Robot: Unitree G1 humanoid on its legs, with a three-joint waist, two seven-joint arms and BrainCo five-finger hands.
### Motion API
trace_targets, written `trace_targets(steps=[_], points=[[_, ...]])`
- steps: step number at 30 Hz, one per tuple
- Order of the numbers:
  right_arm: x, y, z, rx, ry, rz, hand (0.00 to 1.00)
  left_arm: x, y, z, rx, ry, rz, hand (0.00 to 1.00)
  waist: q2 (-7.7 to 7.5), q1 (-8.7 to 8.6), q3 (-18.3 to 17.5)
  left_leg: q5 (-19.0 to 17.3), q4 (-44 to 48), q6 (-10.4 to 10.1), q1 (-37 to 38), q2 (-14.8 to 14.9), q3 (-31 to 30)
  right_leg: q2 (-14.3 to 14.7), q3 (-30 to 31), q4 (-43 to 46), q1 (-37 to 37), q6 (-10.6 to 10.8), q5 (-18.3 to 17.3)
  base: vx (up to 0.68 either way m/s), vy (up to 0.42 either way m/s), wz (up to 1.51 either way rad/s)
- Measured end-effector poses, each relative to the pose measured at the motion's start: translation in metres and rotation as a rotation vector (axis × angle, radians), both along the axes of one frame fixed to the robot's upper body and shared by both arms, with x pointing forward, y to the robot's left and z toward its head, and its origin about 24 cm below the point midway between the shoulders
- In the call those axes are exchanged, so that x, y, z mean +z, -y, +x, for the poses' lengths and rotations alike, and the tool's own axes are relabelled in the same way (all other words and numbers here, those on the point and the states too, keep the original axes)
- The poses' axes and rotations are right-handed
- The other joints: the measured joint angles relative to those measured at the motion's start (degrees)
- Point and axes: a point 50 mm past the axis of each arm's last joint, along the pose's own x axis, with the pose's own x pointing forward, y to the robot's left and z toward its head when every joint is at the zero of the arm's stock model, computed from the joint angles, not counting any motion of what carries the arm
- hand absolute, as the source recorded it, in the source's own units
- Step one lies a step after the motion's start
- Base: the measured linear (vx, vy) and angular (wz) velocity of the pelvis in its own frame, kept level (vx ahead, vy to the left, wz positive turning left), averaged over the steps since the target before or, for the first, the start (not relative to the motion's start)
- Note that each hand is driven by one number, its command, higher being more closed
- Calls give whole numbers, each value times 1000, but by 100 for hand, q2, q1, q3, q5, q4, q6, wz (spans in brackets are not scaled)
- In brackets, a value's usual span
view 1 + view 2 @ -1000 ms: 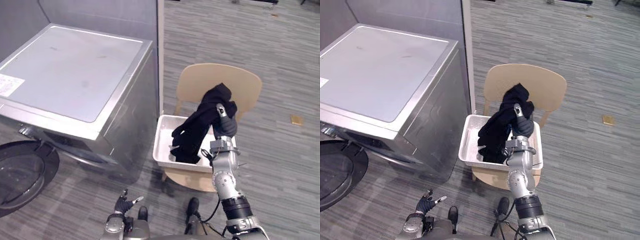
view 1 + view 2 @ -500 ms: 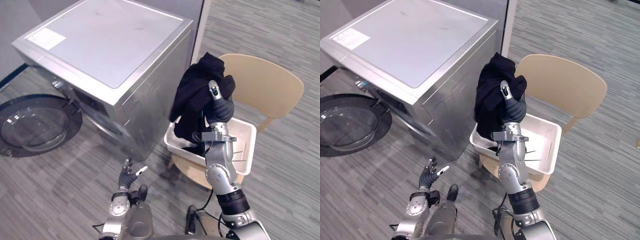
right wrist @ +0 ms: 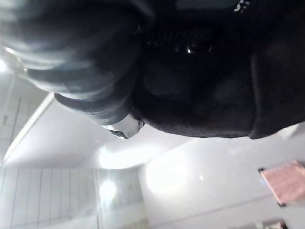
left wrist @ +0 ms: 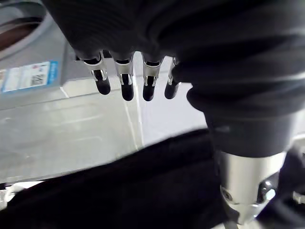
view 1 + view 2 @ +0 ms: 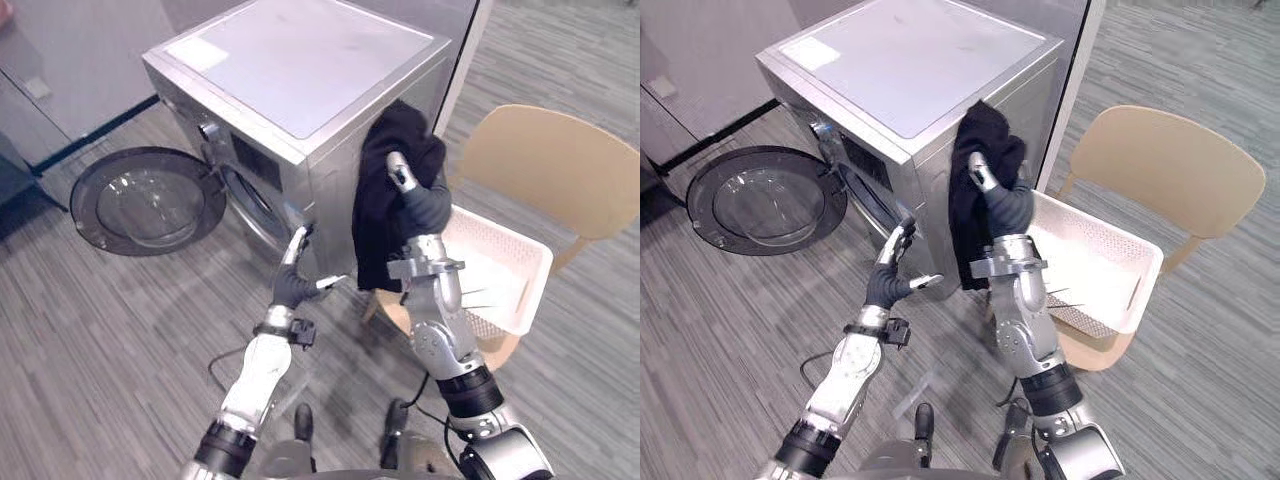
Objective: Pick up the laundry basket with both hands and put the clothes into the washing machine.
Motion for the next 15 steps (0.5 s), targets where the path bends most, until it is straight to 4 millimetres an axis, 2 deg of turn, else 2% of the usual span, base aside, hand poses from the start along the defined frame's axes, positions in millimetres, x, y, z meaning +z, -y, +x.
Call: trace_targets(steps=[1,3,5,8,9,12,15], points=[[3,-8,-2,33,15,-10,100,2,1,2,-3,14,19,0,-20,-3,-13,-2,0,3,39,-36,15,-14,48,-102,66,38,65,-10,107,-15],[15,-35,-10,159,63,-27,100,13,9,15,-13,58,51,0,-47,-13,-69,-2,4,5,129,-140,96,-66,110,-415,260,95,271,-19,110,-11],[19,-51,-17,246,73,-13,100,18,11,25,2,78,59,0,-64,-24,-108,-3,2,7,199,-173,140,-59,129,-636,411,101,405,-26,60,-8],[16,-62,-22,319,46,2,100,20,13,35,20,77,75,0,-80,-21,-210,-11,22,17,240,-159,145,-3,187,-846,521,66,554,-20,8,-10],[15,-64,-23,335,37,6,100,19,15,37,21,71,84,100,-79,-32,-237,-11,32,17,241,-145,145,14,195,-846,524,50,566,-24,-6,-11],[12,-78,-33,407,25,-4,100,12,19,44,34,27,122,100,-87,-50,-271,-15,81,14,310,-68,146,99,241,-848,592,1,602,-34,-10,-8],[10,-82,-36,439,11,2,100,13,23,45,52,25,113,100,-97,-48,-278,-46,107,-30,339,9,135,172,257,-868,621,-44,608,-76,-9,-5]])
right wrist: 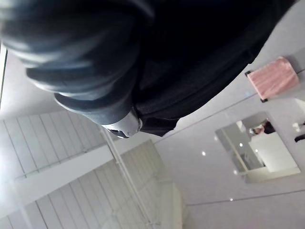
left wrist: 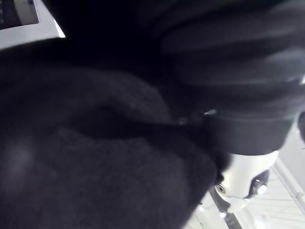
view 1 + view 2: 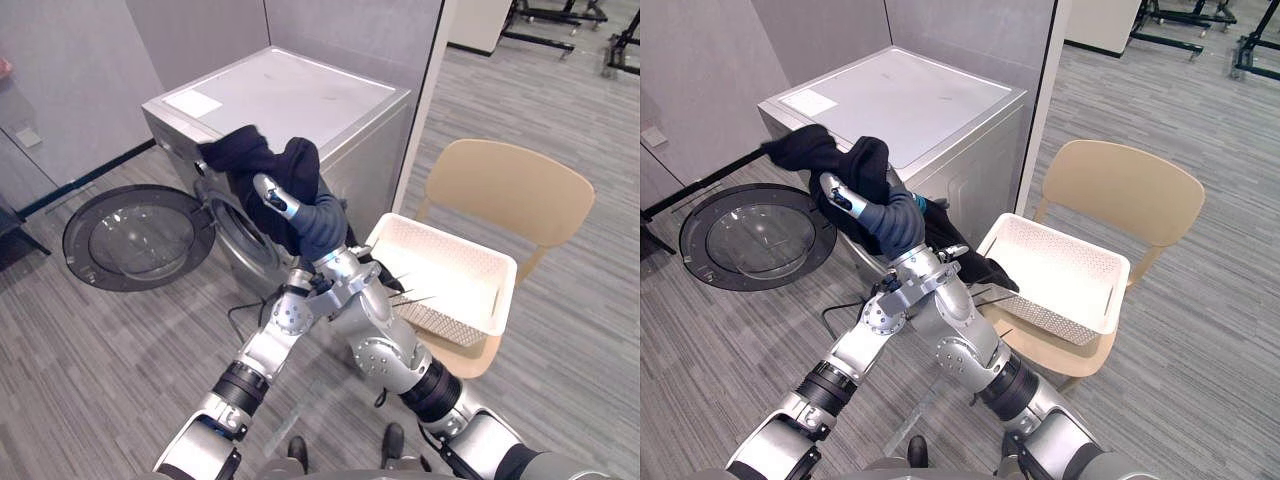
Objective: Pick up the laundry basket with both hands and put the clothes into the washing machine.
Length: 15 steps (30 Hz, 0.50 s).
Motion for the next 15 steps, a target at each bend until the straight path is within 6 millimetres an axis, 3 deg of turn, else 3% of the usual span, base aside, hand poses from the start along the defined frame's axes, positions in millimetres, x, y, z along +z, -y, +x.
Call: trace_targets(steps=[7,8,15], points=[[-2,1,0,17,-23,20,100,-2,-8,1,57,2,-13,100,-7,-1,-34,-18,57,-39,-29,99,4,144,27,-6,-25,-81,-47,-71,-10,-5],[-3,1,-1,21,-26,19,0,-3,-9,0,61,-6,-21,100,-12,-1,-61,-13,52,-46,-33,112,7,154,33,-6,-35,-81,-48,-14,-11,-5],[-21,16,0,-42,-95,45,0,-24,-19,-17,127,-118,-200,100,-5,-11,-206,7,-35,-71,-3,131,3,190,23,-7,-44,-89,-54,0,0,0]])
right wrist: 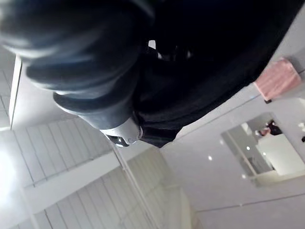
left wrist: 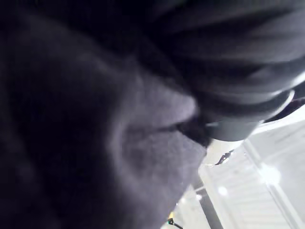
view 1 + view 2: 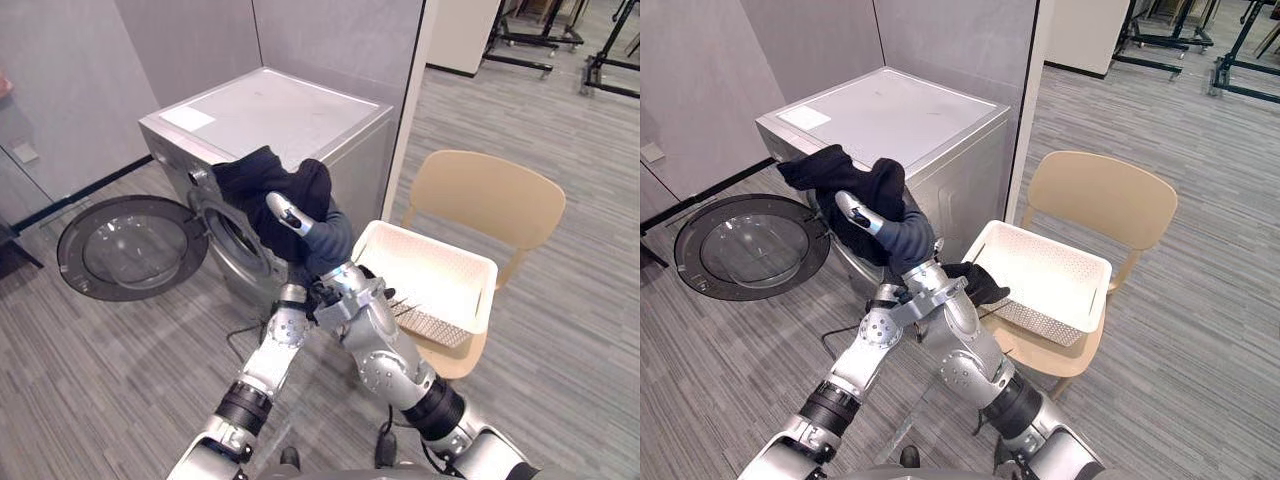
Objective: Pick up the laundry basket with both hands and put the clothes into the washing machine.
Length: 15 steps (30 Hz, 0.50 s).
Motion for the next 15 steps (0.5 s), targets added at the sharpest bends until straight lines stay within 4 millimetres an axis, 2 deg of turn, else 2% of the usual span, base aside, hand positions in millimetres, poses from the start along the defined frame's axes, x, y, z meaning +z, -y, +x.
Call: trace_targets(steps=[4,5,9,10,15], points=[[-8,19,8,-113,-7,-29,0,3,-14,-5,61,2,-110,100,-1,4,-2,15,-22,-19,14,-17,1,-12,1,0,5,16,9,32,24,1],[-14,34,13,-201,-1,-69,0,9,-25,-8,97,27,-181,100,-1,18,-2,35,-41,9,31,-21,2,-15,3,1,13,18,9,30,21,0],[-25,71,21,-440,37,-228,0,28,-45,-12,153,117,-320,100,1,27,-5,37,-59,14,45,-24,-6,-17,-2,1,22,19,6,0,0,0],[-27,75,21,-472,41,-253,0,31,-48,-13,158,132,-337,100,2,19,-5,37,-63,15,49,-24,-5,-15,1,1,22,19,6,0,0,0],[-37,122,18,-751,91,-472,0,50,-62,-24,163,233,-492,100,6,12,-6,31,-75,21,53,-19,-14,-7,-5,0,26,23,-19,0,0,0]])
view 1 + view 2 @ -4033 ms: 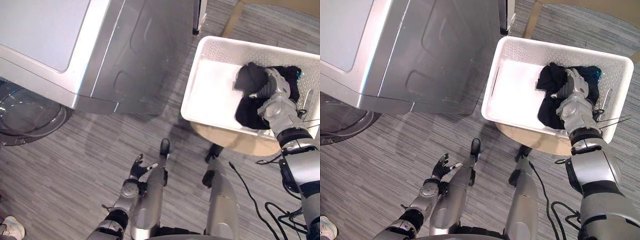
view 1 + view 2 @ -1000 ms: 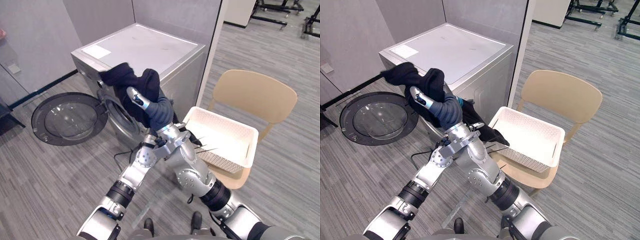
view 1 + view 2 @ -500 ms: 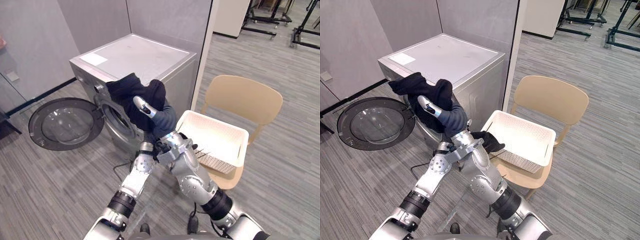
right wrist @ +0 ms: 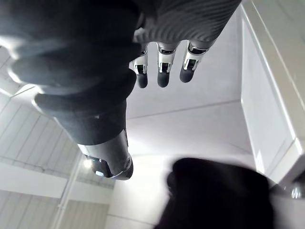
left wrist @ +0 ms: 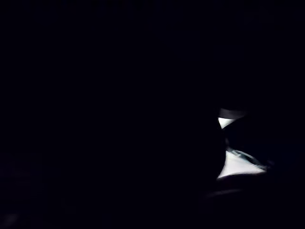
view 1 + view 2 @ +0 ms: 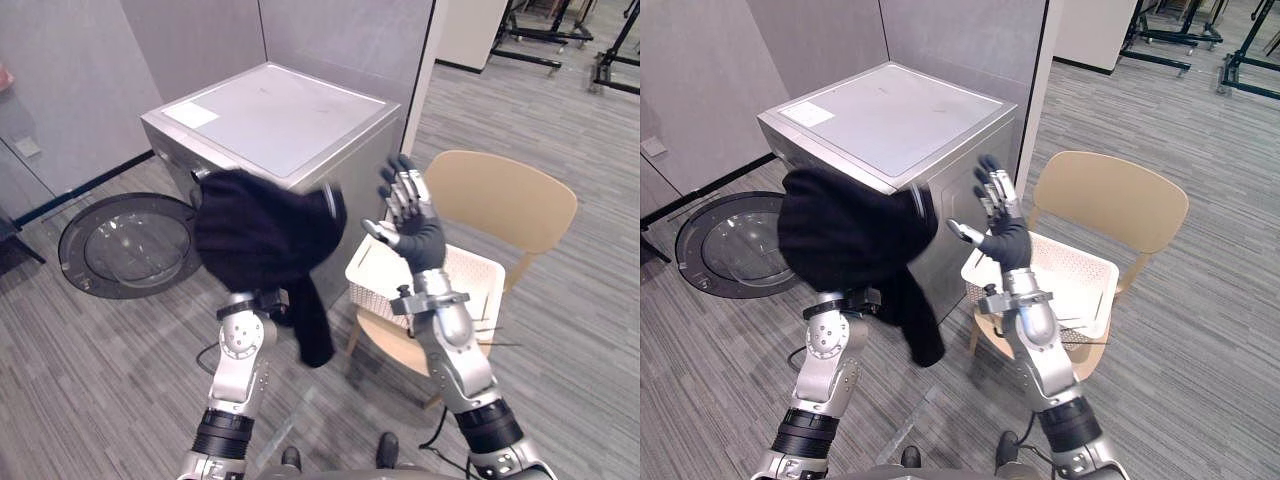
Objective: Pick up the laundry basket with both hands and put the clothes into the washing machine.
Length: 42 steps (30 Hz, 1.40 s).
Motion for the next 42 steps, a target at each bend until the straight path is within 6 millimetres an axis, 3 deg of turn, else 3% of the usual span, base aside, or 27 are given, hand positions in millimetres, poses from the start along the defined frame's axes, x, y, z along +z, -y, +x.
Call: trace_targets(steps=[6,10,12,13,14,18,21,24,25,26,27,28,29,31,33,34,35,36,37,38,39,40,42], points=[[-29,39,-11,-242,-73,-300,0,-1,-29,-19,59,44,-96,100,31,-12,-14,-43,-2,27,-26,2,15,2,11,-1,-21,15,-38,0,0,0],[-85,56,-21,-297,-306,-491,0,-34,-38,-40,66,-86,-61,100,97,-20,-52,-77,-8,29,-80,5,10,-1,-2,-3,-29,15,-84,0,0,1],[-134,70,-34,-308,-534,-581,0,-76,-42,-53,53,-278,-11,100,148,4,-67,-121,27,10,-123,0,-67,-13,-60,-4,-27,26,-110,5,-1,11],[-143,72,-36,-302,-578,-591,0,-87,-43,-56,50,-332,2,100,156,2,-65,-121,29,10,-141,-1,-92,-15,-83,-4,-28,19,-119,10,2,23],[-164,76,-44,-288,-684,-622,0,-115,-44,-62,32,-477,49,100,174,-8,-59,-122,34,10,-215,-2,-175,-24,-168,-4,-41,18,-129,10,2,28],[-203,81,-65,-253,-871,-662,0,-180,-44,-90,-26,-833,166,100,190,2,29,-119,157,7,-576,-13,-585,-38,-610,5,-105,-9,-202,21,-14,48],[-219,80,-73,-237,-947,-676,0,-203,-46,-103,-48,-970,210,100,262,68,158,-107,302,-1,-1030,-65,-1182,-74,-1276,26,-119,15,-322,29,-37,112],[-226,79,-72,-220,-977,-709,0,-221,-50,-114,-41,-1078,203,100,344,215,279,-81,305,151,-1255,-24,-1028,-170,-1724,28,-96,60,-408,53,13,96],[-227,76,-69,-209,-982,-729,0,-231,-54,-124,-26,-1151,189,100,319,181,315,-137,307,725,-1297,34,-269,-306,-1964,32,-34,122,-454,123,56,91],[-227,75,-68,-201,-980,-744,0,-237,-55,-131,-27,-1195,188,100,313,171,321,-188,332,863,-1281,102,254,-406,-2078,90,-15,182,-498,196,105,110],[-227,74,-65,-194,-970,-764,0,-244,-55,-140,-35,-1253,193,100,300,176,366,-149,468,820,-1295,279,1040,-540,-2247,307,-10,268,-565,263,134,86],[-227,71,-64,-180,-965,-783,0,-248,-55,-147,-35,-1287,195,100,388,178,342,165,651,318,-1281,395,1349,-612,-2354,523,18,407,-678,234,130,62],[-227,71,-63,-180,-964,-783,0,-249,-56,-148,-34,-1290,194,100,378,180,348,161,658,305,-1279,387,1341,-625,-2359,540,23,421,-688,233,143,48],[-224,63,-57,-168,-942,-771,0,-249,-62,-149,-16,-1300,197,100,144,191,480,28,701,285,-1259,188,1236,-839,-2368,647,103,564,-787,176,134,37],[-224,50,-54,-137,-929,-754,0,-251,-64,-151,-14,-1319,197,100,-85,203,599,-438,1160,417,-1282,-37,1141,-1286,-2406,1170,193,826,-1055,247,174,38],[-224,48,-54,-134,-929,-751,0,-251,-65,-151,-12,-1321,200,100,-110,198,614,-590,1334,436,-1279,-83,1117,-1445,-2374,1444,193,880,-1161,288,196,46],[-225,46,-55,-122,-929,-759,0,-252,-66,-153,-12,-1332,201,100,-126,174,626,-972,1727,525,-1206,-220,995,-1949,-2245,2411,140,854,-1372,254,189,45],[-226,45,-57,-114,-931,-766,0,-252,-66,-154,-17,-1333,206,100,-135,165,631,-1183,1897,579,-1113,-344,891,-2296,-1949,3253,-64,569,-1432,204,148,46],[-226,45,-58,-110,-932,-768,0,-252,-66,-153,-19,-1331,209,100,-140,159,635,-1281,1960,609,-1060,-419,831,-2428,-1699,3668,-206,373,-1372,259,209,46],[-227,42,-59,-103,-936,-764,0,-251,-66,-151,-26,-1325,223,100,-129,134,654,-1476,2066,685,-927,-473,661,-2501,-822,4692,-710,51,-1240,284,151,65],[-228,38,-60,-92,-935,-757,0,-250,-67,-147,-36,-1316,246,100,-102,61,685,-1631,2066,773,-798,-485,438,-2128,-143,5335,-1064,225,-1831,352,159,74],[-227,37,-60,-87,-932,-757,0,-249,-67,-146,-42,-1313,252,100,-114,21,689,-1648,2028,783,-728,-492,331,-1962,3,5474,-1160,247,-2023,267,38,80],[-226,35,-57,-81,-919,-762,0,-244,-69,-138,-47,-1279,281,100,-163,-83,779,-1665,1743,743,-220,-507,85,-1314,103,5395,-1628,172,-2514,417,4,84]])
